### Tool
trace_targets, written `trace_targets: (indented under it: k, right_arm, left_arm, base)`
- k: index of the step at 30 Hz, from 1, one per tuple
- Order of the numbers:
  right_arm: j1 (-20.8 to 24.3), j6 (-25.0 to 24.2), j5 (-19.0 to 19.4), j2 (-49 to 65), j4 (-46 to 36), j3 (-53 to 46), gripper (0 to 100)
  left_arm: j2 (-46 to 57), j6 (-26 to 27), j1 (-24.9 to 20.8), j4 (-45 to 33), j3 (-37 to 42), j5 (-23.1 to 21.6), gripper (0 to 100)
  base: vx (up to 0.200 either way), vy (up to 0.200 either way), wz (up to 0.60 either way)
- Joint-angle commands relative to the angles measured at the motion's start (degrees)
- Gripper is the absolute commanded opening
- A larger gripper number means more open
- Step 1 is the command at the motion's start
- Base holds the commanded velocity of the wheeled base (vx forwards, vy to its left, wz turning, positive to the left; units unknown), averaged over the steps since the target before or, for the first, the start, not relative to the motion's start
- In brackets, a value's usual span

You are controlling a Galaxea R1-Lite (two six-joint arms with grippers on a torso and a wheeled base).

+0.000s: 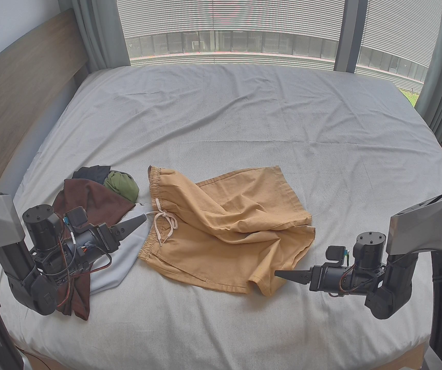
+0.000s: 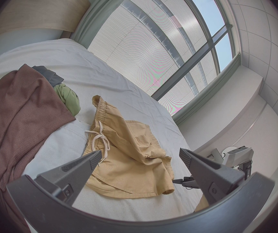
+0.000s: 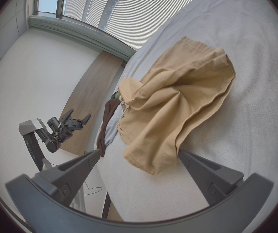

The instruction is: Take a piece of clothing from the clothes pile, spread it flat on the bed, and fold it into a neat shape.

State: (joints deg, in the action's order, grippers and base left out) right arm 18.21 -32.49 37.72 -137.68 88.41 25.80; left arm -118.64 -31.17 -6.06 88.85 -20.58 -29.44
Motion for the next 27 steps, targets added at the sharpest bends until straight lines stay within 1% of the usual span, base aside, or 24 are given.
trace_targets:
  k: [1, 5, 7, 12, 14, 15, 16, 17, 18, 19, 20, 22, 23, 24, 27]
  right_arm:
    - [-1.07, -0.56, 0.95, 5.05, 0.1, -2.15, 100]
    - [-1.78, -0.65, 1.13, 6.2, 0.1, -3.65, 100]
    - [-2.92, -0.65, 1.13, 7.95, 0.01, -5.32, 100]
    - [-5.12, 0.41, 0.78, 7.43, 0.01, -7.07, 100]
    - [-5.56, 3.92, 0.16, 5.14, 0.01, -7.51, 100]
    - [-5.56, 4.54, 0.16, 4.61, 0.01, -7.51, 100]
    - [-5.56, 7.79, 0.08, 1.45, 0.01, -7.25, 100]
    - [-5.38, 9.46, -0.01, -0.48, 0.01, -6.81, 100]
    - [-5.12, 10.78, -0.45, -2.33, 0.01, -6.2, 100]
    - [-5.12, 11.04, -0.63, -2.77, 0.01, -6.02, 100]
    - [-4.68, 11.48, -2.12, -4.61, 0.01, -4.61, 100]
    - [-3.8, 11.48, -4.14, -6.72, 0.01, -2.5, 100]
    - [-3.62, 11.48, -4.41, -6.99, 0.01, -2.15, 100]
    - [-3.45, 11.48, -5.81, -8.22, 0.01, -0.39, 100]
    - [-2.92, 11.39, -6.6, -9.45, -0.08, 1.8, 100]
  left_arm:
    - [-0.01, -0.03, -0.01, 0.01, 0.01, 0.0, 100]
    - [-0.01, -0.03, -0.01, 0.01, 0.01, 0.0, 100]
    - [-0.1, -0.03, -0.01, 0.01, 0.01, 0.0, 100]
    - [-0.45, -0.03, -0.09, 0.01, 0.1, 0.0, 100]
    - [-0.54, -0.03, -0.09, 0.01, 0.1, 0.0, 100]
    - [-0.54, -0.03, -0.09, 0.01, 0.1, 0.0, 100]
    - [-0.63, -0.03, -0.18, 0.01, 0.1, 0.0, 100]
    - [-0.72, -0.03, -0.27, 0.01, 0.1, 0.0, 100]
    - [-1.07, -0.03, -0.27, 0.01, 0.1, 0.0, 100]
    - [-1.16, -0.03, -0.27, 0.01, 0.1, 0.0, 100]
    - [-1.33, -0.03, -0.27, 0.01, 0.1, 0.0, 100]
    - [-1.42, -0.03, -0.27, 0.01, 0.1, 0.0, 100]
    - [-1.51, -0.03, -0.27, 0.01, 0.1, 0.0, 100]
    - [-1.51, -0.03, -0.27, 0.01, 0.1, 0.0, 100]
    - [-1.42, -0.03, -0.36, 0.01, 0.1, 0.0, 100]
  base:
    - [0.0, 0.0, 0.0]
    - [0.0, 0.0, 0.0]
    - [0.0, 0.0, 0.0]
    - [0.0, 0.0, 0.0]
    - [0.0, 0.0, 0.0]
    - [0.0, 0.0, 0.0]
    - [0.0, 0.0, 0.0]
    - [0.0, 0.0, 0.0]
    - [0.0, 0.0, 0.0]
    - [0.0, 0.0, 0.0]
    - [0.0, 0.0, 0.0]
    - [0.0, 0.0, 0.0]
    - [0.0, 0.0, 0.0]
    - [0.0, 0.0, 0.0]
    - [0.0, 0.0, 0.0]
